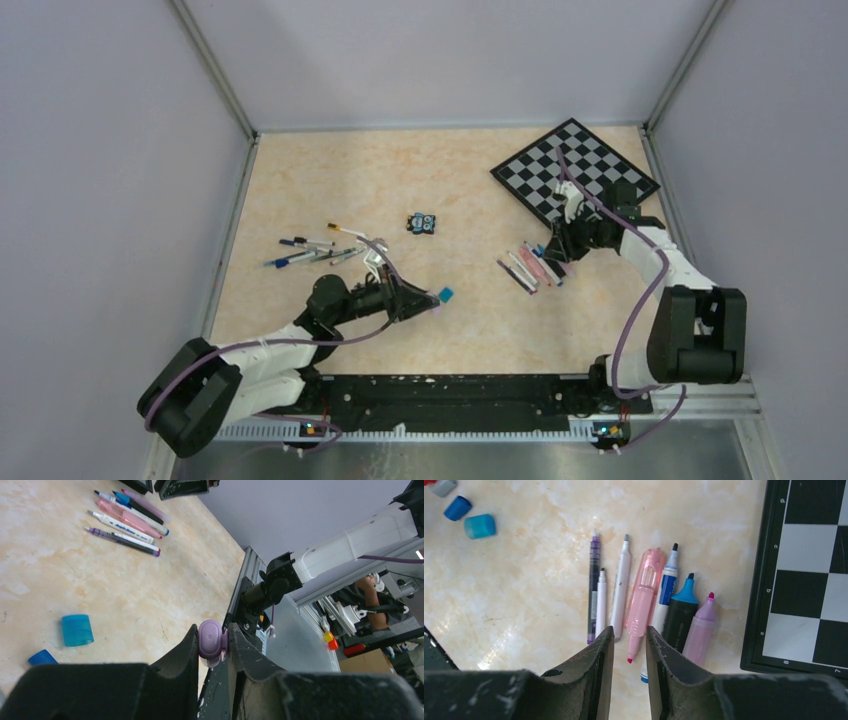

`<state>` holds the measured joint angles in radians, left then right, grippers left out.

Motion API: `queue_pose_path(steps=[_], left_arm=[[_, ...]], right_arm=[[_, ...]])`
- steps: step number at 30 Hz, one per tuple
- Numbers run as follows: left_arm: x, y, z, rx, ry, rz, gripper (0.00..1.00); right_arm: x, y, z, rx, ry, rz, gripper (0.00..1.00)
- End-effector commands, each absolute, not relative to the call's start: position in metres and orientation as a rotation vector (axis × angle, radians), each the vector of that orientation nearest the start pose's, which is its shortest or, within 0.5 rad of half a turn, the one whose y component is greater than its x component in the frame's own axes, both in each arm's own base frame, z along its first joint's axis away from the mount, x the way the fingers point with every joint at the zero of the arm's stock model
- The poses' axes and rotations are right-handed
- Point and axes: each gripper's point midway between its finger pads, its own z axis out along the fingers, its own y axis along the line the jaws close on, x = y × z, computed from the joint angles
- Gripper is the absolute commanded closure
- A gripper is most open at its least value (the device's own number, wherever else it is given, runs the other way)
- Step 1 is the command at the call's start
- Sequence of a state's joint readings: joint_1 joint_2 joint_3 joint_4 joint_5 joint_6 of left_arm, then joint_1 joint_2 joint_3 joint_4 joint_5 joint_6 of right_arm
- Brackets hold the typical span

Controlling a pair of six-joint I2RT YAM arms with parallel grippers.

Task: Open the pen caps
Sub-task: Place the pen at the center of the board, then place the pen cap at the center of the board.

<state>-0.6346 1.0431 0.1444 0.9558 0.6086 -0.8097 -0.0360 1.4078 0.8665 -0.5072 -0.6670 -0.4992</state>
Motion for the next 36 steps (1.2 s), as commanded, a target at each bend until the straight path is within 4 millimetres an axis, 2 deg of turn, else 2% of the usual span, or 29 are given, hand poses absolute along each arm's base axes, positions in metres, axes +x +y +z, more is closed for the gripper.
queue_pose_path(steps=[1, 7, 11, 14, 17, 22, 28, 33, 36], left_arm=[[0.159, -0.288, 0.178, 0.455, 1.703, -1.549, 1.00], [0.171, -0.317, 0.144, 0.474, 1.923, -1.338, 1.00], [0.188, -0.330, 0.118, 0.439, 2.102, -1.160, 1.00], [0.197, -0.334, 0.089, 0.440, 2.281, -1.003, 1.00], [0.202, -0.344, 0.074, 0.479, 2.381, -0.912, 1.00], [0.211, -0.354, 0.055, 0.543, 2.468, -0.746, 0.99], [0.229, -0.346, 0.030, 0.584, 2.558, -0.499, 0.96], [0.238, -0.342, 0.026, 0.604, 2.570, -0.393, 0.90], [0.244, -0.340, 0.028, 0.605, 2.567, -0.349, 0.81]], right_arm=[[0.299, 0.098, 0.124, -0.845, 2.116, 0.710, 0.72], [0.293, 0.104, 0.135, -0.870, 2.064, 0.733, 0.72], [0.293, 0.104, 0.137, -0.871, 2.058, 0.727, 0.72], [0.293, 0.104, 0.140, -0.873, 2.050, 0.721, 0.72], [0.293, 0.103, 0.142, -0.873, 2.043, 0.711, 0.72], [0.292, 0.104, 0.144, -0.874, 2.033, 0.709, 0.72], [0.292, 0.104, 0.146, -0.876, 2.028, 0.706, 0.72], [0.292, 0.104, 0.147, -0.876, 2.024, 0.705, 0.72], [0.292, 0.104, 0.146, -0.876, 2.024, 0.708, 0.72]])
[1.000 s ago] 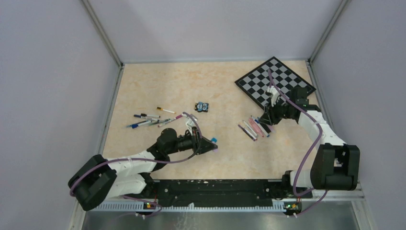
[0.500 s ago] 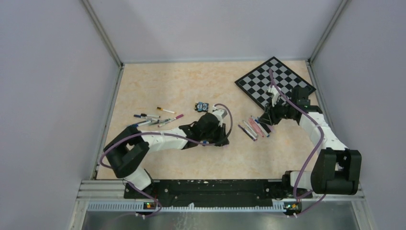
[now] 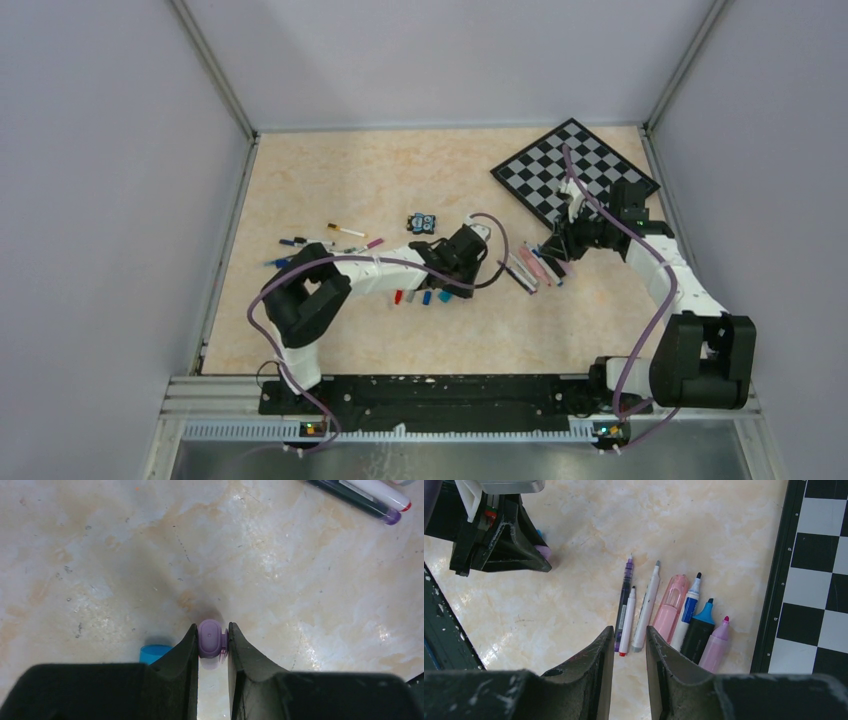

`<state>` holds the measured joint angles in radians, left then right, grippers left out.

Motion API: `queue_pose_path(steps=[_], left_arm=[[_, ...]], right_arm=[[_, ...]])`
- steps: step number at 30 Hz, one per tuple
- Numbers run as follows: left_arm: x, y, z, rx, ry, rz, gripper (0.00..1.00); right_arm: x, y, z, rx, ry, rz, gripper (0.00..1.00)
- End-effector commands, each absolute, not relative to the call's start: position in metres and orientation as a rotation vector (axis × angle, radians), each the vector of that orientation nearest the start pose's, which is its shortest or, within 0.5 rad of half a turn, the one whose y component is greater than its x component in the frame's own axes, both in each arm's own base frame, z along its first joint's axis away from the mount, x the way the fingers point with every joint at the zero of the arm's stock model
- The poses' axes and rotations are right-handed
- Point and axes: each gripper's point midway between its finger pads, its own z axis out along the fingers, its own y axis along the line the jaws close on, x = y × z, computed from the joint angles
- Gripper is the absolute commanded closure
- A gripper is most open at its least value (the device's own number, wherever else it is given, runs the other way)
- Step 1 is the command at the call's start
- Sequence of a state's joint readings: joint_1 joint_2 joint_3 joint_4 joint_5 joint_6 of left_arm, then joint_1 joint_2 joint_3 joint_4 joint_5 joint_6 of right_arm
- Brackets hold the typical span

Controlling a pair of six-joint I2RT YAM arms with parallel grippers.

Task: Open the pen caps
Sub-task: Place the pen cap at the center of the board.

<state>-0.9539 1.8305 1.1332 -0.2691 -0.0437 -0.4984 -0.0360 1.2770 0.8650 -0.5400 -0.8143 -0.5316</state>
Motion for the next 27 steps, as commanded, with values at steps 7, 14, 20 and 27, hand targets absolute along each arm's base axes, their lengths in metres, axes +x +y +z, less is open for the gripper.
queue_pose_path(steps=[7, 14, 20, 27], left_arm=[[0.248, -0.342, 0.037, 0.625, 2.557, -0.331, 0.66], [0.253, -0.347, 0.069, 0.615, 2.482, -0.386, 0.60], [0.256, -0.343, 0.100, 0.590, 2.386, -0.430, 0.59], [0.256, -0.317, 0.128, 0.514, 2.259, -0.432, 0.59]], right_arm=[[0.292, 0.104, 0.146, -0.876, 2.027, 0.706, 0.72], [0.291, 0.104, 0.146, -0.876, 2.027, 0.710, 0.72], [0.291, 0.104, 0.145, -0.876, 2.030, 0.709, 0.72], [0.291, 0.104, 0.146, -0.878, 2.027, 0.708, 0.72]])
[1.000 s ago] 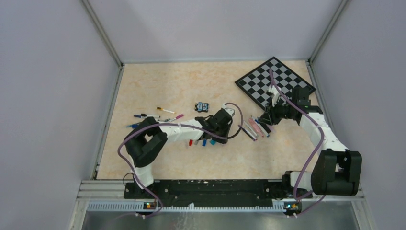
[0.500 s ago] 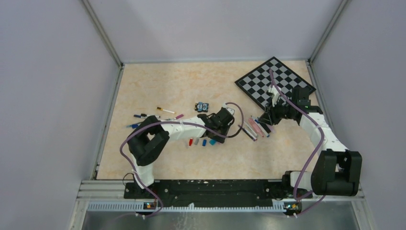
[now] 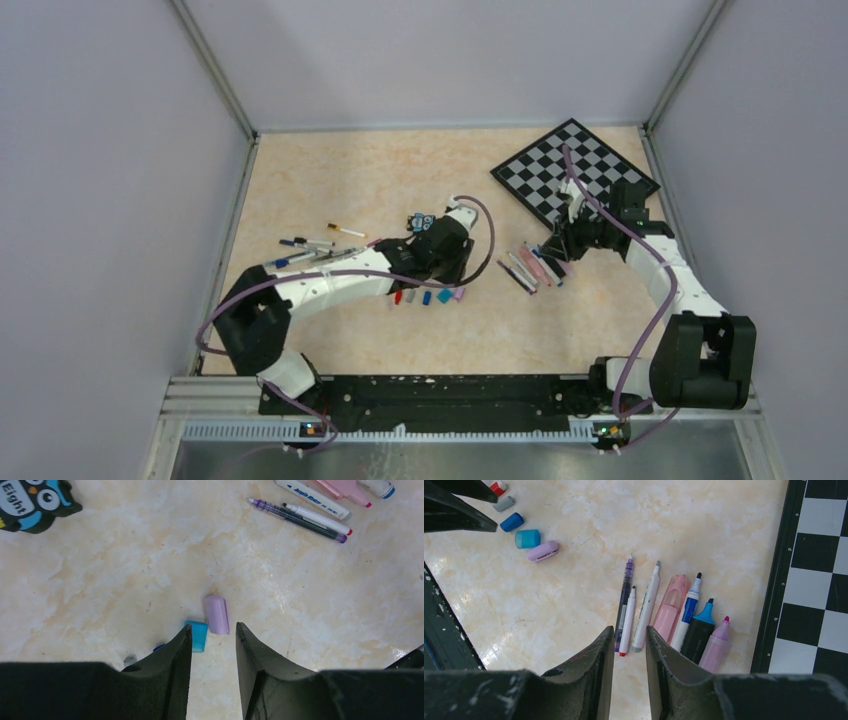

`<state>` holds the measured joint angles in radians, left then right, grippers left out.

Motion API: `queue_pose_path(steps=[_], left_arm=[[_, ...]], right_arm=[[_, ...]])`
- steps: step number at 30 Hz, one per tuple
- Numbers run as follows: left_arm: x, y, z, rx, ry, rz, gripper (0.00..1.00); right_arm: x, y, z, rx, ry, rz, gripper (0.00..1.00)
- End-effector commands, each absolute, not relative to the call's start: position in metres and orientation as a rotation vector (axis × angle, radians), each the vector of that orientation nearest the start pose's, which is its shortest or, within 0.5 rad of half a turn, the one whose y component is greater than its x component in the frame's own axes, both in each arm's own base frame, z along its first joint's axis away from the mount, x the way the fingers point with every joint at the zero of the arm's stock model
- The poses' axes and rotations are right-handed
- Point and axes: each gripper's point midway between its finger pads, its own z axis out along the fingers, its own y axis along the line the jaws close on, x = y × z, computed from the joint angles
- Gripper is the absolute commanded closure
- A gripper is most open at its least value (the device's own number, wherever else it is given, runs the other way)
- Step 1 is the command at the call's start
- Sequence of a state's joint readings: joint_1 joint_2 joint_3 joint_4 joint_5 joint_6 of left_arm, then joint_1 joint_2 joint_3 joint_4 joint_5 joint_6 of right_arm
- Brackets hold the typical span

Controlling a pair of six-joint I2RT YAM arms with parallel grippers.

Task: Open the pen caps
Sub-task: Place the pen cap at the center of the board, then pick up the pen from the center of the board.

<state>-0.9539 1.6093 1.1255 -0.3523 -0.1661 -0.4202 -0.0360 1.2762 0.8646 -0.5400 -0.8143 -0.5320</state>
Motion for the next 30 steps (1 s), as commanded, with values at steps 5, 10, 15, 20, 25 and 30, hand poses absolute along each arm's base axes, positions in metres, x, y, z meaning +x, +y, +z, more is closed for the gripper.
queue_pose_path(steps=[5, 10, 15, 20, 25, 30], left_arm=[[0.261, -0.281, 0.139, 0.401, 2.183, -0.406, 0.47], [0.268, -0.240, 0.138, 0.253, 2.151, -0.435, 0.27], [0.282, -0.202, 0.136, 0.117, 2.129, -0.505, 0.19], [0.304, -0.177, 0.141, -0.042, 2.104, -0.477, 0.02], [0.327, -0.167, 0.135, -0.219, 2.150, -0.525, 0.01], [0.349, -0.146, 0.120, -0.452, 2.243, -0.406, 0.01]], right_arm=[[0.290, 0.104, 0.148, -0.882, 2.018, 0.706, 0.72], [0.290, 0.105, 0.149, -0.883, 2.014, 0.706, 0.72], [0.290, 0.104, 0.148, -0.883, 2.015, 0.707, 0.72], [0.290, 0.105, 0.148, -0.884, 2.016, 0.709, 0.72], [0.290, 0.105, 0.148, -0.885, 2.014, 0.707, 0.72], [0.290, 0.105, 0.149, -0.886, 2.011, 0.707, 0.72]])
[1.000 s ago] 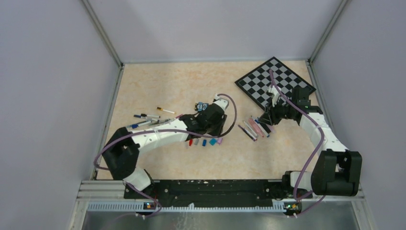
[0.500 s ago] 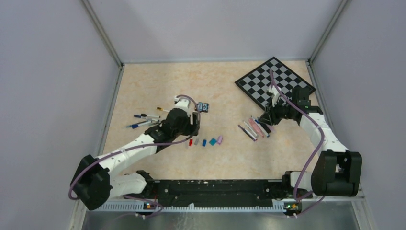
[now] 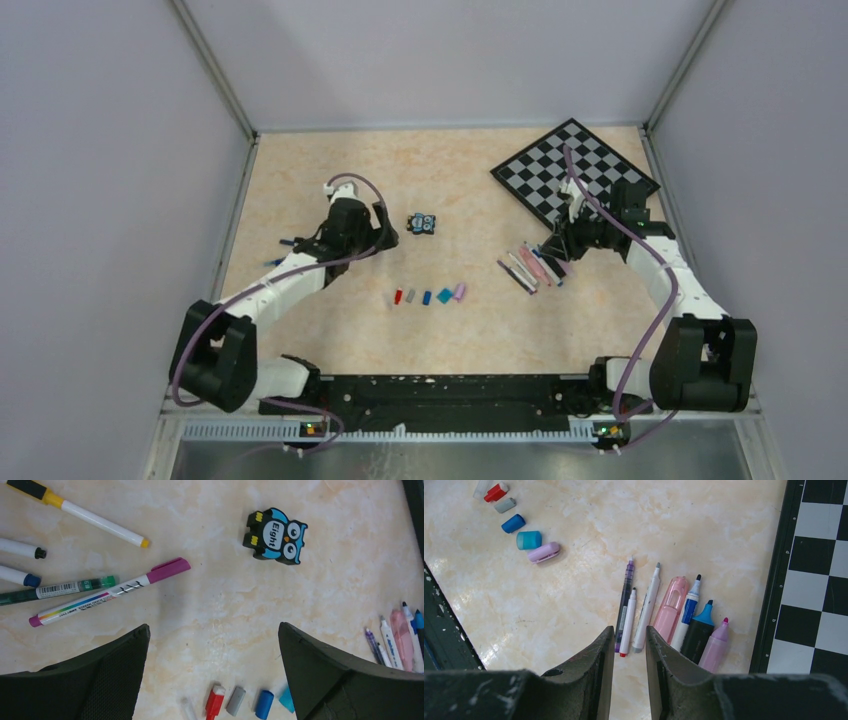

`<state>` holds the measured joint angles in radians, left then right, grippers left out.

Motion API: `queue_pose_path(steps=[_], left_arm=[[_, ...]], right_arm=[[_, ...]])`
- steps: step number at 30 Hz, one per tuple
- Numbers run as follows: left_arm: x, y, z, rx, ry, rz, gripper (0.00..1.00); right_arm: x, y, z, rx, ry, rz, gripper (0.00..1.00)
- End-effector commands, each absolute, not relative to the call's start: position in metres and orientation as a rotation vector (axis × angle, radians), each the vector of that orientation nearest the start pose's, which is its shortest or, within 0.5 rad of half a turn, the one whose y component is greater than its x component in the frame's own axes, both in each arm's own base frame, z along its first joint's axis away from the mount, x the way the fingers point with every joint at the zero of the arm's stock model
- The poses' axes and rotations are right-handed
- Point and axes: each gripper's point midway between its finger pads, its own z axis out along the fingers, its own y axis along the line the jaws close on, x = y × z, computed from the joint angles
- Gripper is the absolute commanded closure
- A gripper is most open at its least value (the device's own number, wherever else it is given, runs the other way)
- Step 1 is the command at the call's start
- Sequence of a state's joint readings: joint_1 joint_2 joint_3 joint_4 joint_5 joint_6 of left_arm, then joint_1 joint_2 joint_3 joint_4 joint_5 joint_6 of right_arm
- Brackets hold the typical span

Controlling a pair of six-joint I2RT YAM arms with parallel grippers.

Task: Open the pen caps
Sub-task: Pick up the pen from the center of the board.

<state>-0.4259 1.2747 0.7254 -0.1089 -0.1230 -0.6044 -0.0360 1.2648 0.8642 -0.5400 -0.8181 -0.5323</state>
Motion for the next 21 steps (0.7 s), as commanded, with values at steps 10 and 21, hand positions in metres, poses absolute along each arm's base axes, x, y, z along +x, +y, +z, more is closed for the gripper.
queue_pose_path(steps=[10, 21], left_arm=[[0.373, -0.102, 0.085, -0.765, 2.406, -0.036, 0.03], [0.404, -0.081, 0.060, -0.894, 2.471, 0.054, 0.36]], right_arm=[[0.289, 0.105, 0.151, -0.891, 2.003, 0.707, 0.72], [0.289, 0.104, 0.151, -0.893, 2.003, 0.696, 0.72]])
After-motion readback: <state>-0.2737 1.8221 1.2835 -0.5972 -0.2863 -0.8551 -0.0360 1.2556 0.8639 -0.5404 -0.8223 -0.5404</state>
